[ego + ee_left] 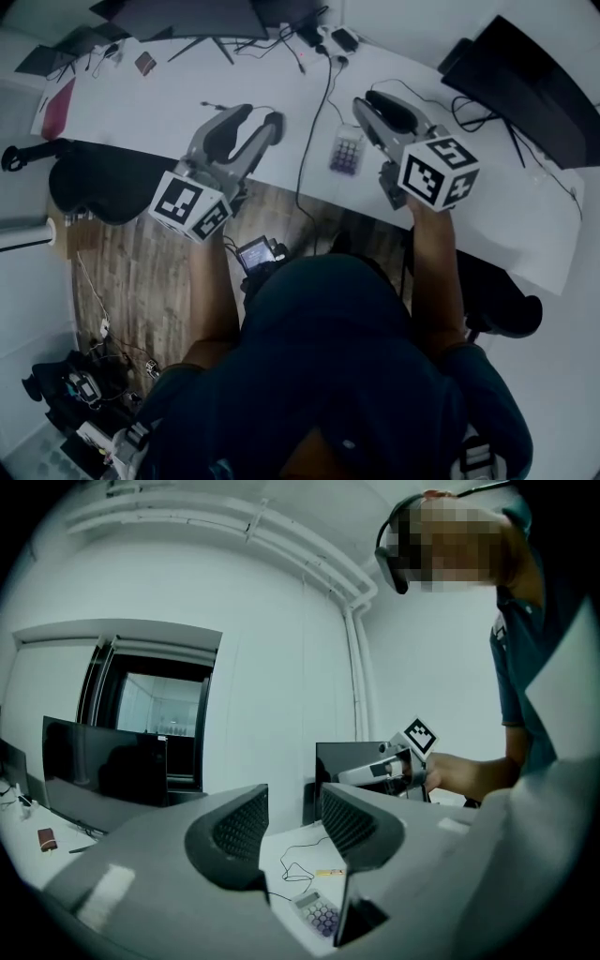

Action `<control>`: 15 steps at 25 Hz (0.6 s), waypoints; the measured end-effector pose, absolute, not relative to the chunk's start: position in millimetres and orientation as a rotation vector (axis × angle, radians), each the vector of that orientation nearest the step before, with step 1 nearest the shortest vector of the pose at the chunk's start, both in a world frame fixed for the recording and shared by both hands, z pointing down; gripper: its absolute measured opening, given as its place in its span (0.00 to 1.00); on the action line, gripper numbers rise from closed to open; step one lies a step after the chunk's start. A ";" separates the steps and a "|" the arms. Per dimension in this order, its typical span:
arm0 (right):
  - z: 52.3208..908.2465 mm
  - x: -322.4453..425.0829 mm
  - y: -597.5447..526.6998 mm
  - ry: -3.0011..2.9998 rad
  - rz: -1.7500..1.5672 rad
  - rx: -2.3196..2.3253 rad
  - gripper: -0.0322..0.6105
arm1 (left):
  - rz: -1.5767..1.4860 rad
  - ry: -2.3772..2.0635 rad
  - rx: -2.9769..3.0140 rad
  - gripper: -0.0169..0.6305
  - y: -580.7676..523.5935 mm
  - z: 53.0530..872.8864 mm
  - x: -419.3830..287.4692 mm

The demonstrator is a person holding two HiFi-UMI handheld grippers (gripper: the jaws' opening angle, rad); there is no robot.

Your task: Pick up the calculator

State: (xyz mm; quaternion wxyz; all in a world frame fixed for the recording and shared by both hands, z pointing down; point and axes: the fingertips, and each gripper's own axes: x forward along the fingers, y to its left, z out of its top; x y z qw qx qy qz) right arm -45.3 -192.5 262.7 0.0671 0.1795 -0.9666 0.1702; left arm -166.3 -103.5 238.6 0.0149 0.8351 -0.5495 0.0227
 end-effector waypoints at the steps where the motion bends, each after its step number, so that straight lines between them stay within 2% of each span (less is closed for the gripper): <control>1: 264.3 -42.8 -194.8 -2.914 0.518 0.535 0.19 | 0.073 -1.713 2.593 0.29 -105.4 239.6 -163.4; 15: 295.1 -20.8 -220.3 -2.854 0.609 0.605 0.20 | 0.063 -1.618 2.567 0.29 -138.5 270.7 -143.0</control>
